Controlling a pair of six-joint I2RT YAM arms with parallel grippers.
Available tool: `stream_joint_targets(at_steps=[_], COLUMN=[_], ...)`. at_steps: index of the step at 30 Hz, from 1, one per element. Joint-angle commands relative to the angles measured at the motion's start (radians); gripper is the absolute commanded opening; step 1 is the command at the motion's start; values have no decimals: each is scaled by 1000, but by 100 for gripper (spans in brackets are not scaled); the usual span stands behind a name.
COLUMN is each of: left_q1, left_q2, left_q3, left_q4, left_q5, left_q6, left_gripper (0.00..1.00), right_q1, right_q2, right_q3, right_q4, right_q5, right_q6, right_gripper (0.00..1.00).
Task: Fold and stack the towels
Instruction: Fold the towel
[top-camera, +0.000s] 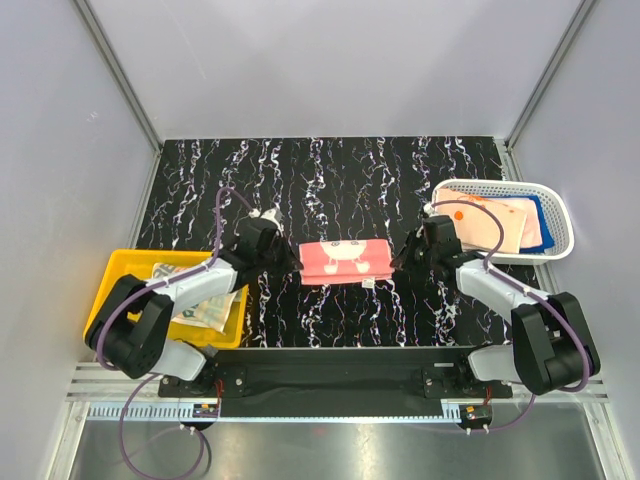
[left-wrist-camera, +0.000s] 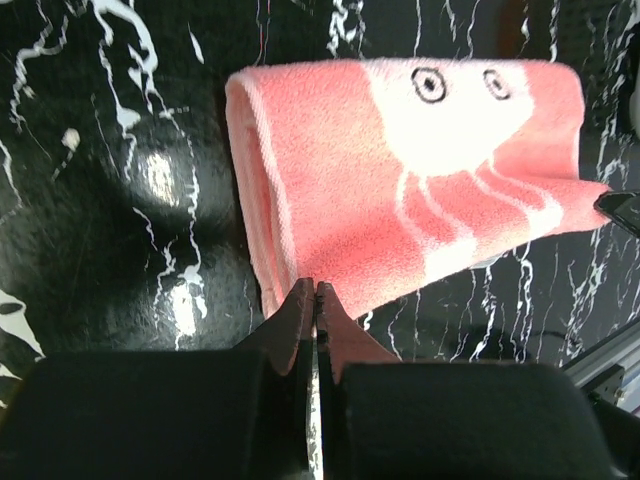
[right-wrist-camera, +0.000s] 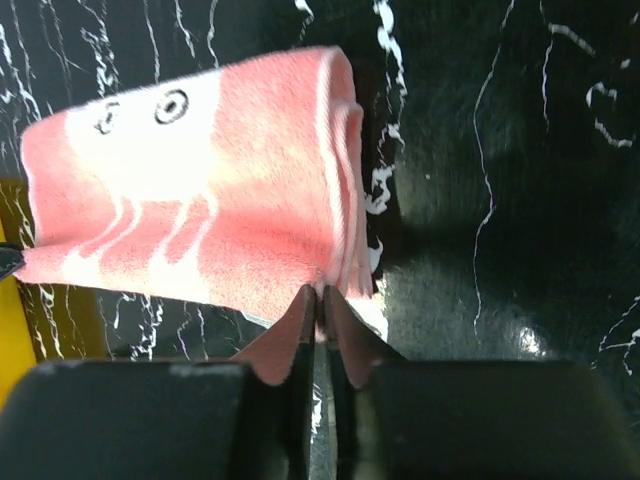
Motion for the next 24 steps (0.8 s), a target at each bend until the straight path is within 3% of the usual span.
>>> stream_joint_targets(at_steps=[1,2,4,5,8,11,17,24], left_q1=[-15,-16,-18,-18,-18,-20,-42,-105], left_q2=[12,10,1,-6,-52,-88,-4,128], left_q3=[-14,-19,-16,-16,4,45,211,300], left_q4=[68,66,48,40,-30,-114,-272,-291], left_q5=[-18,-16,-16,-16,-30,-59,-160,-196], left_q6=[-8,-8,-3,6,29,47,90,121], left_gripper=[0,3,18,20,35,36,33,31], right_q1=[8,8,6,8,8,8,6,6], right_q2=[-27,-35,-70,-81,-128,-129,57,239], right_q3=[-23,-28,-25,-22,-2,35,155,216], right_q4=[51,48,30,17,-52,-95,-109,-92], right_q5=[-23,-20,-17,-12,43,83,76,105], right_q6=[26,28,25,23,23,25,-32,-79], right_gripper=[14,25,33,41,52,61,62,63])
